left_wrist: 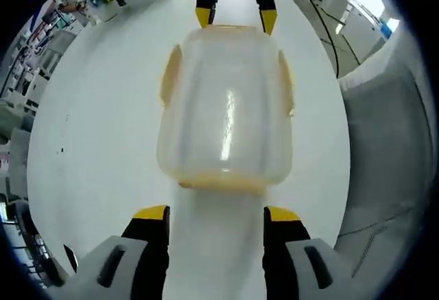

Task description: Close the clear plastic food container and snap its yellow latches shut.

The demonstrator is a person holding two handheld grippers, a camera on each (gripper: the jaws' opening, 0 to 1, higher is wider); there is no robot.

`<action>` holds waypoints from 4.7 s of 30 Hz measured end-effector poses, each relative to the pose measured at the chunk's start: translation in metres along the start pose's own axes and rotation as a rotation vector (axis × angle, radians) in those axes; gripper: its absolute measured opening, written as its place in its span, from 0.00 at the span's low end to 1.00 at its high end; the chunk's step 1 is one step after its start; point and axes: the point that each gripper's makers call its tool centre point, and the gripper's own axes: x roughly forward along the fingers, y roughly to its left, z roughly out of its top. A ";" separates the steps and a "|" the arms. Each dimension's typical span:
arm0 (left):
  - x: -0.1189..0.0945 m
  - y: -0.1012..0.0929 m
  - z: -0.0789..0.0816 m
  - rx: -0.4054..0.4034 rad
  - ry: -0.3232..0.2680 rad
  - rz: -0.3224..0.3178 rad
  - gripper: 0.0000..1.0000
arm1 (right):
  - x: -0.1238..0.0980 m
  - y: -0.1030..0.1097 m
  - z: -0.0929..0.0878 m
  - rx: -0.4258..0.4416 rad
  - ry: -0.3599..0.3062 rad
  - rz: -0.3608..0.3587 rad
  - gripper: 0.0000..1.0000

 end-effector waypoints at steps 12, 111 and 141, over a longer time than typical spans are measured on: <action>-0.040 0.015 0.004 -0.743 -0.253 -0.084 0.54 | -0.049 -0.018 0.010 0.630 -0.218 0.012 0.44; -0.019 -0.025 0.123 -0.495 -0.632 -0.062 0.00 | -0.008 0.000 0.131 0.334 -0.344 0.070 0.04; -0.002 -0.033 0.110 0.159 -0.442 0.271 0.53 | 0.007 -0.013 0.132 0.016 -0.120 0.182 0.30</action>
